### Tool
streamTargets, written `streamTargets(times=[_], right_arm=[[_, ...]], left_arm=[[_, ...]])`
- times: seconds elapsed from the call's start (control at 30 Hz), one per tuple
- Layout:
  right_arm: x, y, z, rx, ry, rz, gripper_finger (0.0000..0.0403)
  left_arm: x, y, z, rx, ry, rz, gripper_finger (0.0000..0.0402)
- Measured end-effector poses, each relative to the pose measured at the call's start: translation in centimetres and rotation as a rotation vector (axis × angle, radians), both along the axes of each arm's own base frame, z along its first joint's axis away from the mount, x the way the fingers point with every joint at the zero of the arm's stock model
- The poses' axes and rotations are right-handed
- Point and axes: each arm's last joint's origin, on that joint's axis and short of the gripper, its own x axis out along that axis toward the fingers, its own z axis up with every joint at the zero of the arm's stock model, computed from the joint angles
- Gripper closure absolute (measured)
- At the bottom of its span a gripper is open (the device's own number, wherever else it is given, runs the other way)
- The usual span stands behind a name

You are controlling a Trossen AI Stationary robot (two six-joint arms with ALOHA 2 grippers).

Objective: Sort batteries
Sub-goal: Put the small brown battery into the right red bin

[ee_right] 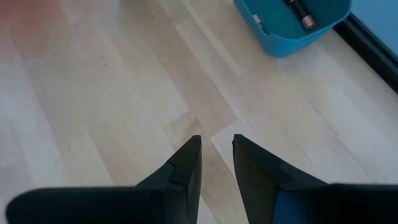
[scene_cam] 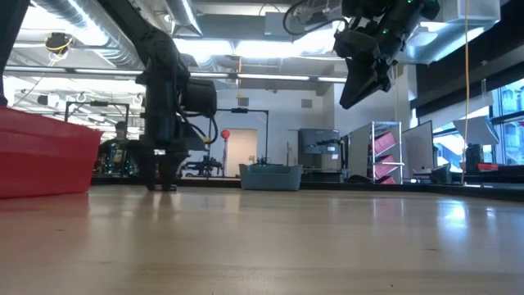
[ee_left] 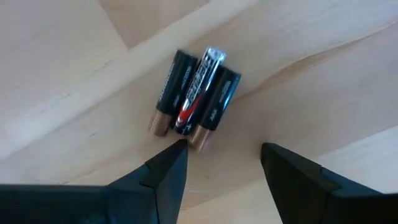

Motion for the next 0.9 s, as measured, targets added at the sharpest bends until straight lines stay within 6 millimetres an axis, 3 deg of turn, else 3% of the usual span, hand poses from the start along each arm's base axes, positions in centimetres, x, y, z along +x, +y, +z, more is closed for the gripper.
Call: streamTargets(times=[0.4, 0.9], right_arm=[[0.02, 0.07, 0.00, 0.019, -0.005, 0.015, 0.0309], [0.00, 0.07, -0.01, 0.019, -0.004, 0.015, 0.0309]], left_arm=[[0.46, 0.35, -0.11, 0.048, -0.035, -0.040, 0.0213], [1.03, -0.35, -0.07, 0.052, -0.049, -0.072, 0.0387]])
